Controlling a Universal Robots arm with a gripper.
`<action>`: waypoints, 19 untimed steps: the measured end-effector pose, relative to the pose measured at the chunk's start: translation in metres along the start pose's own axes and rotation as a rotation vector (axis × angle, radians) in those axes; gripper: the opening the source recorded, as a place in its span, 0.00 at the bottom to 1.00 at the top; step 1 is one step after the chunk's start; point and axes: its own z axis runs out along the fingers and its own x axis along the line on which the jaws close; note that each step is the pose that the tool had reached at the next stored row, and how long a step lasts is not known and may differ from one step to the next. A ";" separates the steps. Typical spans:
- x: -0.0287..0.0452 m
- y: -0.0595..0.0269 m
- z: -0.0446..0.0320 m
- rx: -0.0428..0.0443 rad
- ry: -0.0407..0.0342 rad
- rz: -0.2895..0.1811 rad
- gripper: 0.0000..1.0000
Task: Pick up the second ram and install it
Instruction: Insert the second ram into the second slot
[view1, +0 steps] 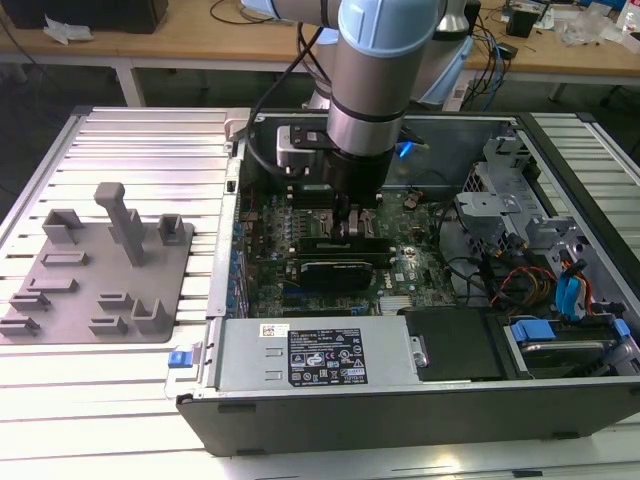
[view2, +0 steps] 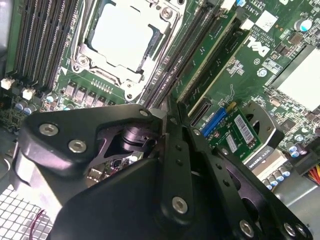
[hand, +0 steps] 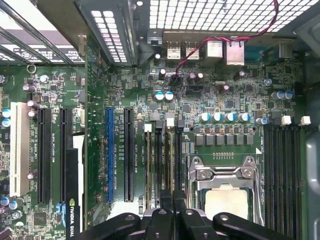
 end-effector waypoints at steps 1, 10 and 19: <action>0.0001 0.0004 0.0002 0.0008 0.0002 0.000 0.09; -0.0010 0.0030 0.0010 0.0018 -0.0001 0.000 0.09; -0.0009 0.0027 0.0026 0.0018 0.0000 0.000 0.09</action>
